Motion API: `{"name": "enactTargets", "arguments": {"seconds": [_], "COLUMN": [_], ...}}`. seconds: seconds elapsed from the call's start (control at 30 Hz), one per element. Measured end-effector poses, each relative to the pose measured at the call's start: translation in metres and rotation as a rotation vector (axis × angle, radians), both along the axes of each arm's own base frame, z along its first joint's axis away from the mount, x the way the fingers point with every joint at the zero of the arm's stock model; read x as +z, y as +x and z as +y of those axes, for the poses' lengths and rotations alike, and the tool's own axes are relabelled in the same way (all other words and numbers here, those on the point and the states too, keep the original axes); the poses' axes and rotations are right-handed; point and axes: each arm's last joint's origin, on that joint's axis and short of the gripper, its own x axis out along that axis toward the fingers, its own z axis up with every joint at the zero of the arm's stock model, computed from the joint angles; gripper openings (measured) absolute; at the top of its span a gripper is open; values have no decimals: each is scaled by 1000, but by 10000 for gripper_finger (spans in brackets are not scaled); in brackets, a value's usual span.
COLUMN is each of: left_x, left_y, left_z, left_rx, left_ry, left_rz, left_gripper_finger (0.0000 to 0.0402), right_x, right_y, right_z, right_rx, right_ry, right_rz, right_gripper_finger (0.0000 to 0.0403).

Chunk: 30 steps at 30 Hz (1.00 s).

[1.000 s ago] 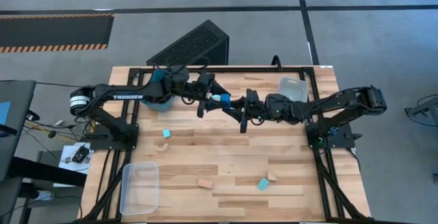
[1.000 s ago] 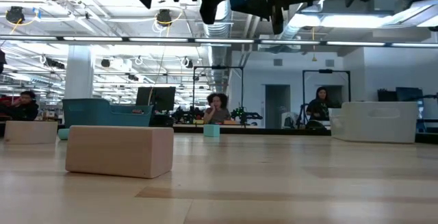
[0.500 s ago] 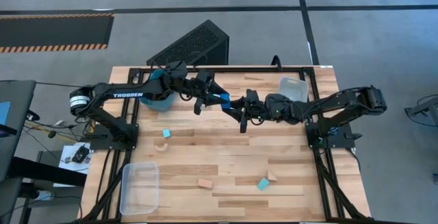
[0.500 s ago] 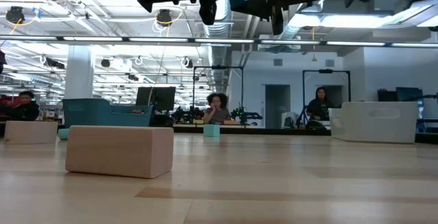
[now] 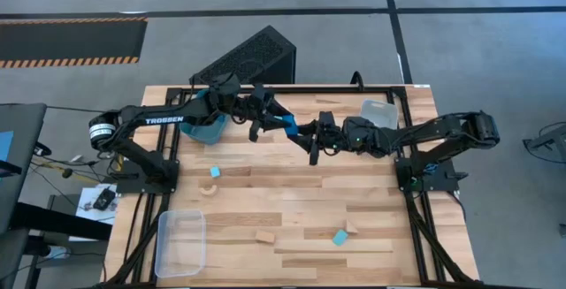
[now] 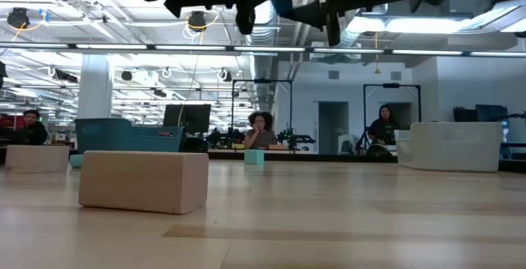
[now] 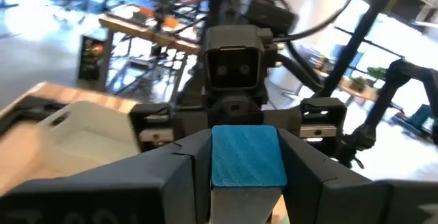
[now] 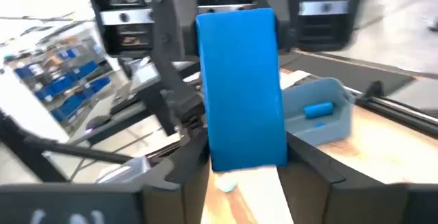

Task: Sort & place blocks by color
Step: Put the blue block into the blue bin

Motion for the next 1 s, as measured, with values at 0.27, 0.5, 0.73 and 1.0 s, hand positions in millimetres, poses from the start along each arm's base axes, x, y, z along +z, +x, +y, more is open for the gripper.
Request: {"name": "enactTargets", "arguments": {"seconds": [0.27,0.5,0.73,1.0], "left_x": [-11,-34,-58,-95], "left_y": [-35,-81,-116,-147], "left_z": [30,63,82,68], "left_rx": [304,627,809,901], "left_ry": [54,73,-11,-78], "left_rz": [272,661,835,968], "left_gripper_finger": [105,105,108,107], "right_x": [-14,-27,-27,-27], "right_y": [-5,-8,-6,-5], "right_z": [-26,-23,-14,8], "right_rx": [-161,-172,-145,-153], "right_ry": [161,232,254,302], "right_rz": [101,217,212,195], "right_gripper_finger": [251,254,255,255]}}
